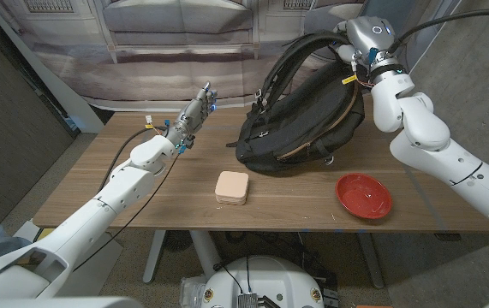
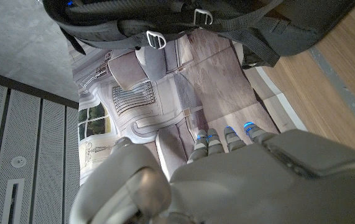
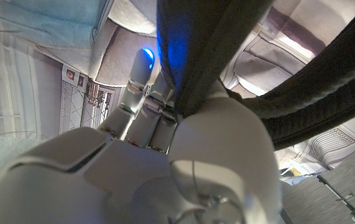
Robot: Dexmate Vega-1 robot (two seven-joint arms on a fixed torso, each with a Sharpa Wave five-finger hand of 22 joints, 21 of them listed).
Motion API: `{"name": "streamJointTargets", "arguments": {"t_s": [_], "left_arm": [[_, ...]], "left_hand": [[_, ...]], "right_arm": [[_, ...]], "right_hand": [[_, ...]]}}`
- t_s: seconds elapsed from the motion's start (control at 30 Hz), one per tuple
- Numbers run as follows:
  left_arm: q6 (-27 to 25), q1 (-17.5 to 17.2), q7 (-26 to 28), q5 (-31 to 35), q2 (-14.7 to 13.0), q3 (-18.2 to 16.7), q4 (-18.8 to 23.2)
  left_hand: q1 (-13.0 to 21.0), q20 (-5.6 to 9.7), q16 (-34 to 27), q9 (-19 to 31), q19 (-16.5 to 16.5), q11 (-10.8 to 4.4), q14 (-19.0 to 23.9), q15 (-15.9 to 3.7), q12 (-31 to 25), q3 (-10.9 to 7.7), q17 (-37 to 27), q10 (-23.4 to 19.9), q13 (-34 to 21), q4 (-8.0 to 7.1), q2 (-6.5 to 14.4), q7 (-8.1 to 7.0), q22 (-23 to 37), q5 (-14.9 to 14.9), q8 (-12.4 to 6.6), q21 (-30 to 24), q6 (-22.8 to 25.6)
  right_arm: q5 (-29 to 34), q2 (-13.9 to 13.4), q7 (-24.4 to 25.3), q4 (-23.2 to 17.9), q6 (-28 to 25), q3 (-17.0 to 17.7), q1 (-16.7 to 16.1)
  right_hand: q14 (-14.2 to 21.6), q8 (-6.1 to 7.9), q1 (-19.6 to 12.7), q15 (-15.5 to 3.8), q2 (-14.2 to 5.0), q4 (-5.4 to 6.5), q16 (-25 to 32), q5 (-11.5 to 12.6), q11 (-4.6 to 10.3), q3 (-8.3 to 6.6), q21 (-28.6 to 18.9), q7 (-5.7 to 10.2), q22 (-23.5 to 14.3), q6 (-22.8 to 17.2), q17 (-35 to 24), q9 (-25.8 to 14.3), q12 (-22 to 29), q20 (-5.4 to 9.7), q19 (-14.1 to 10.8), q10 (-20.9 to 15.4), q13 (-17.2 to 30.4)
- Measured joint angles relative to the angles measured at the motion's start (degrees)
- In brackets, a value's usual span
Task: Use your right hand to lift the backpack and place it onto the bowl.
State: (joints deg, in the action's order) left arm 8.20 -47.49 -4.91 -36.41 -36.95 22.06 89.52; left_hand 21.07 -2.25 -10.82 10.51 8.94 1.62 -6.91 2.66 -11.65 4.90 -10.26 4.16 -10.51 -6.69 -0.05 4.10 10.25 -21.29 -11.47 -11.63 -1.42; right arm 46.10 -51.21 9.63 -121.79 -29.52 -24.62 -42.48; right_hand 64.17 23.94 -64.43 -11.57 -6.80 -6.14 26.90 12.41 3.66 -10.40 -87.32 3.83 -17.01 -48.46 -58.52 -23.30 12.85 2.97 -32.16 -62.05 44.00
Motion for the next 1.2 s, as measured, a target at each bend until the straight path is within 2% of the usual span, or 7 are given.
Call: {"name": "streamJointTargets", "arguments": {"t_s": [0.47, 1.2], "left_arm": [[-0.43, 0.54, 0.04, 0.33, 0.41, 0.52, -0.03], [0.99, 1.78, -1.45, 0.29, 1.40, 0.88, -2.30]], "left_hand": [[0.30, 0.00, 0.00, 0.00, 0.00, 0.00, 0.00, 0.00, 0.00, 0.23, 0.00, 0.00, 0.00, 0.23, 0.30, 0.00, 0.00, 0.00, 0.00, 0.00, 0.00], [0.30, 0.00, 0.00, 0.00, 0.00, 0.00, 0.00, 0.00, 0.00, 0.72, 0.00, 0.00, 0.00, 0.23, 0.30, 0.05, 0.00, 0.00, 0.00, 0.00, 0.05]], "right_arm": [[-0.71, -0.36, -1.40, -2.44, -0.01, 2.05, -0.40], [3.54, 0.49, -5.23, -5.35, -2.11, 1.75, 1.44]], "right_hand": [[0.00, -0.44, 0.00, 0.00, 0.00, 0.16, -0.44, 0.00, -0.01, 0.30, -0.10, 0.07, 0.57, -0.07, -0.26, -0.25, 0.00, 0.00, -0.01, -0.01, -0.03], [0.42, -0.88, 0.00, -0.42, 0.00, 0.39, -1.27, -0.07, 0.34, 0.54, -0.44, -0.23, 1.59, -0.38, -0.35, -0.55, -0.01, 0.00, -0.02, -0.52, -0.18]]}}
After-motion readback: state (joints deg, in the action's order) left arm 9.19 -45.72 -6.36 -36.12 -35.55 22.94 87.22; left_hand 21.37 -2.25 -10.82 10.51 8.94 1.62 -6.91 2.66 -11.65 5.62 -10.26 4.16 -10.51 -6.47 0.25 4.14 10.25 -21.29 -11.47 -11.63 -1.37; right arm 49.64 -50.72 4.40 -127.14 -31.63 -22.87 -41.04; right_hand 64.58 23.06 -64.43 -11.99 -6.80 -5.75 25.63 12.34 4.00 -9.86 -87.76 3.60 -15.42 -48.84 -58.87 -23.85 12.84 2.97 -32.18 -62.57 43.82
